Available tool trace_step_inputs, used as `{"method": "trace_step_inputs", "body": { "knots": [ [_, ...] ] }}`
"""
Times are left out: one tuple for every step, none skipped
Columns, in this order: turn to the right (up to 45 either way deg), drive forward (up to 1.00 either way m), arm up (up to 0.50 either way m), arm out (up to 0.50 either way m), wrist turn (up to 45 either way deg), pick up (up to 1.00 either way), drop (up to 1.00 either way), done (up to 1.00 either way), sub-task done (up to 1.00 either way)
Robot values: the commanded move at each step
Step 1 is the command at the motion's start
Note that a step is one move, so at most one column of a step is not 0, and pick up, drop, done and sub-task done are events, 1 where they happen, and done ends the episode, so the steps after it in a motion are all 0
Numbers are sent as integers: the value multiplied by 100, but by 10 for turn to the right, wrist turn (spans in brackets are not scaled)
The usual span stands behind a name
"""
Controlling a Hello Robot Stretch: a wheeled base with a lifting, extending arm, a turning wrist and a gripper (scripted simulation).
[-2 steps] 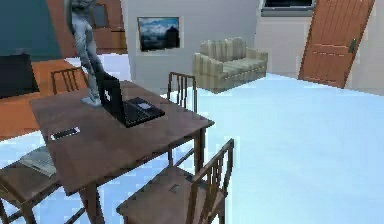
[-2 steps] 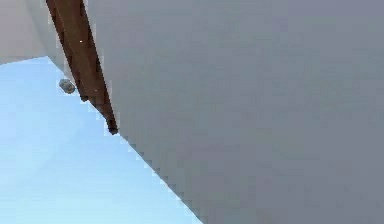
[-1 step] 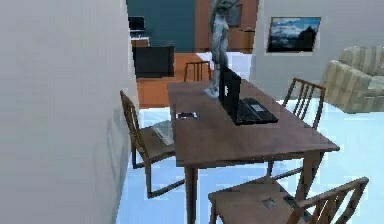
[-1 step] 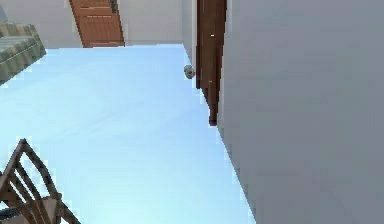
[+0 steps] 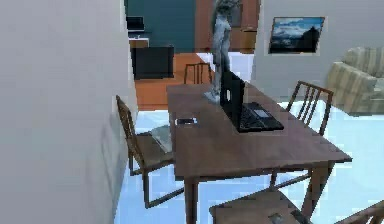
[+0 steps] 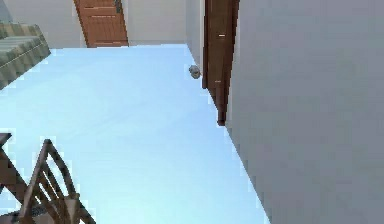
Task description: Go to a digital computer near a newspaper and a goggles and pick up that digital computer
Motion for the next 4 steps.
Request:
{"method": "trace_step_inputs", "body": {
  "knots": [
    [-450,0,0,0,0,0,0,0,0],
    [-270,0,0,0,0,0,0,0,0],
    [450,0,0,0,0,0,0,0,0],
    [450,0,0,0,0,0,0,0,0]
  ]
}}
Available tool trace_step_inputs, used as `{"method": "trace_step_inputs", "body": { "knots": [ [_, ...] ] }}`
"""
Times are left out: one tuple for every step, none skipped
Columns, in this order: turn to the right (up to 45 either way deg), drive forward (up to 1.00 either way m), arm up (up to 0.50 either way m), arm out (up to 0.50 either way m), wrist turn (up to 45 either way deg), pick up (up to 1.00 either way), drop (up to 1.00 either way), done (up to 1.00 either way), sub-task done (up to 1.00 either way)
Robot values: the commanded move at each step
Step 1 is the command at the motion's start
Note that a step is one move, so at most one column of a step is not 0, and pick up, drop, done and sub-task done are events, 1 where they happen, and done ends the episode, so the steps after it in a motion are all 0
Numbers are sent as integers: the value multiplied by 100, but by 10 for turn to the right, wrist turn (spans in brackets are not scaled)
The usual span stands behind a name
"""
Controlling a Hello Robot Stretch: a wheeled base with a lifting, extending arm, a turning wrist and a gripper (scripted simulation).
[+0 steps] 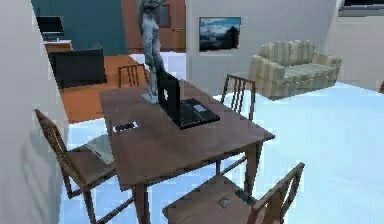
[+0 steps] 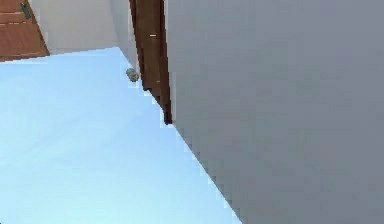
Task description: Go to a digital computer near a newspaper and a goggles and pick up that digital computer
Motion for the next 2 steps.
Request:
{"method": "trace_step_inputs", "body": {
  "knots": [
    [450,0,0,0,0,0,0,0,0],
    [90,0,0,0,0,0,0,0,0]
  ]
}}
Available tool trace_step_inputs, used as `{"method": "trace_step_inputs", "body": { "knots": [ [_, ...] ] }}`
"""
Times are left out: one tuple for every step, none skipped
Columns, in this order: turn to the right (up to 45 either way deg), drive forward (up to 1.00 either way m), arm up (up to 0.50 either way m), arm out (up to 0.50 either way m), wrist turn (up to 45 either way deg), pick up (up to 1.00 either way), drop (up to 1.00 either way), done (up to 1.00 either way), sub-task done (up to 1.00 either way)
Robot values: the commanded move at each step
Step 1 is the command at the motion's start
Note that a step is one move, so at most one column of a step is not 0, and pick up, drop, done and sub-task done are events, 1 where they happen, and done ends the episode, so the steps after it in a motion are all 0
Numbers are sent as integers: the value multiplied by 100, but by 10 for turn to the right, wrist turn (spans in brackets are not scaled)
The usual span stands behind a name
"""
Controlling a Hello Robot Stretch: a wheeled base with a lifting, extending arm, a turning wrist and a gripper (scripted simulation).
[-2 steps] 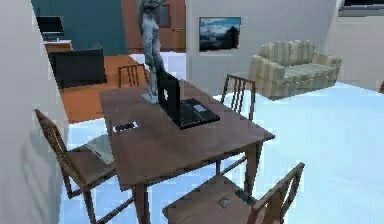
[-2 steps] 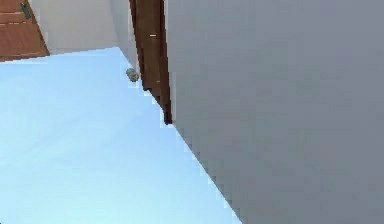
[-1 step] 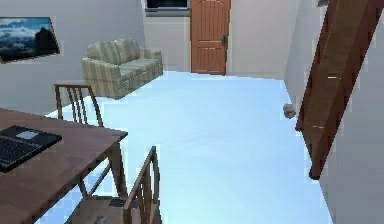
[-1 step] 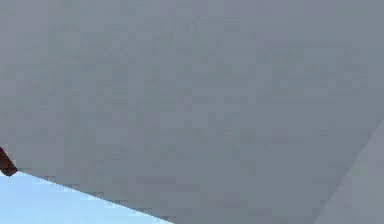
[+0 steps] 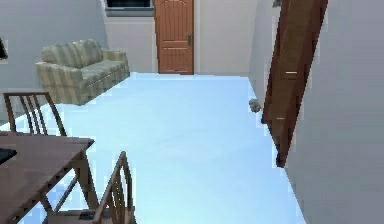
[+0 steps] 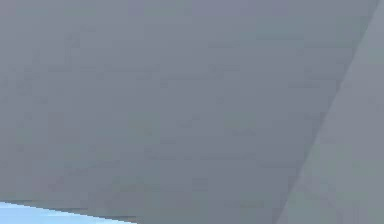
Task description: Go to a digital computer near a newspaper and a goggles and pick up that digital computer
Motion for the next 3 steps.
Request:
{"method": "trace_step_inputs", "body": {
  "knots": [
    [0,55,0,0,0,0,0,0,0],
    [-180,0,0,0,0,0,0,0,0],
    [0,55,0,0,0,0,0,0,0]
  ]
}}
